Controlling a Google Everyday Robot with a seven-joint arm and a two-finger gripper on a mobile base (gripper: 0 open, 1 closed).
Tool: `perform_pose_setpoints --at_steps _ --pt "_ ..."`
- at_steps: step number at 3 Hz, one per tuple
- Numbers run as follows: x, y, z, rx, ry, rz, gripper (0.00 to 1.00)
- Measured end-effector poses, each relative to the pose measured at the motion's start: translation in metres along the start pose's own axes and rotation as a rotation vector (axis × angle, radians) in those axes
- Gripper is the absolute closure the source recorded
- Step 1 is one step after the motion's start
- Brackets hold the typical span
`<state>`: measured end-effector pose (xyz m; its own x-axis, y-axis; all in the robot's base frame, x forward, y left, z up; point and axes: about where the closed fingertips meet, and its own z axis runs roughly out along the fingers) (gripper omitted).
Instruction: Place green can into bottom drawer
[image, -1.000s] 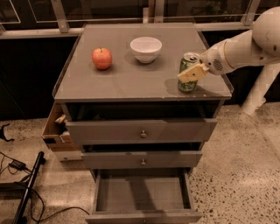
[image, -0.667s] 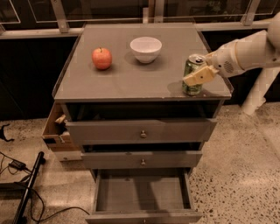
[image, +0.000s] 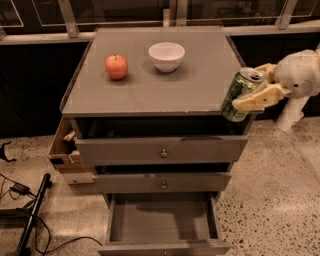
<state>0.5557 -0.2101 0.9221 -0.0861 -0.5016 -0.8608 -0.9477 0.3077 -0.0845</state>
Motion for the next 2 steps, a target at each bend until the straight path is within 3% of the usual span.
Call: perform_pose_setpoints --at_steps 1,2 --pt "0.002 0.02 0.003 -0.074 0.012 -0.004 1.0" --pt "0.046 0.028 0.018 -0.035 0.034 0.014 1.0"
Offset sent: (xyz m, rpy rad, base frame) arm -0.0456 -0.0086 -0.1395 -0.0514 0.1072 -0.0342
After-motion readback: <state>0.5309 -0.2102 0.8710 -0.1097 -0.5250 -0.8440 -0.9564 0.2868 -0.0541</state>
